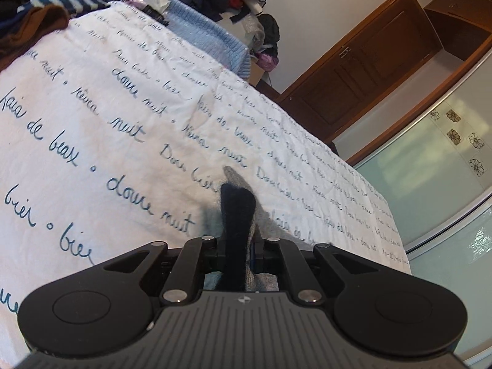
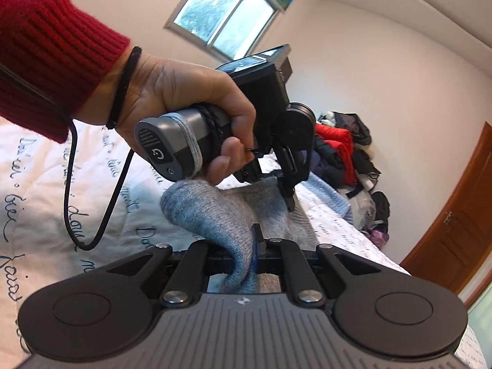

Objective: Fold small clothes
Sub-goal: 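Grasp the folded sweater edge with the left tool while the right tool grasps and lifts it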

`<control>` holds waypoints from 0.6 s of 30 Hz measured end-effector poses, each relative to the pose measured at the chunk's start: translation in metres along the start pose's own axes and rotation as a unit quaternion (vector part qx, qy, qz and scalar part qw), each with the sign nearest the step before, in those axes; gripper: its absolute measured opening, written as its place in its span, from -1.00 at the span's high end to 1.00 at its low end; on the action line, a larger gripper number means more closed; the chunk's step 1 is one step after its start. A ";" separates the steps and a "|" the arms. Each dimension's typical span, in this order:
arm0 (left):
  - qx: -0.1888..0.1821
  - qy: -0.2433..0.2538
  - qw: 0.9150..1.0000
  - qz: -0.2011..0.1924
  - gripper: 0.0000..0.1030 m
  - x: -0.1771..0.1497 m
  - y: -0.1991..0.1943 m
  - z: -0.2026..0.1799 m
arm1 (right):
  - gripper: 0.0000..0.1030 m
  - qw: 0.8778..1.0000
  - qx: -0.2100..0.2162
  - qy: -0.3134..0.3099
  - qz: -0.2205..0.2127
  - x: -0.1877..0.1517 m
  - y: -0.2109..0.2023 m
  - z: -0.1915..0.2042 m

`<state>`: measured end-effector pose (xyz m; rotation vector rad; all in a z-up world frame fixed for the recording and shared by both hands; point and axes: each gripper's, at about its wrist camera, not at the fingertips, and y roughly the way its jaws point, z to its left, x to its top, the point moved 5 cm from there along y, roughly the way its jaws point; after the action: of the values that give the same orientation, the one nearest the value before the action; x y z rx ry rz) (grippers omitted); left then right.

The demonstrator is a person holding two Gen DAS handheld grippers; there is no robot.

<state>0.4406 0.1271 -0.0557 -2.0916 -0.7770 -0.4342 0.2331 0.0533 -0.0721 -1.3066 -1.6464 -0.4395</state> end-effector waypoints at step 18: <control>0.001 0.038 0.999 -0.015 0.81 -0.015 0.002 -0.100 | 0.85 0.993 -0.036 0.114 -0.011 -0.025 -0.050 -0.059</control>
<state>0.4277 0.0395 -0.0060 -2.0518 -0.7643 -0.5263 0.2139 -0.0232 -0.0511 -1.2425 -1.4662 -0.6430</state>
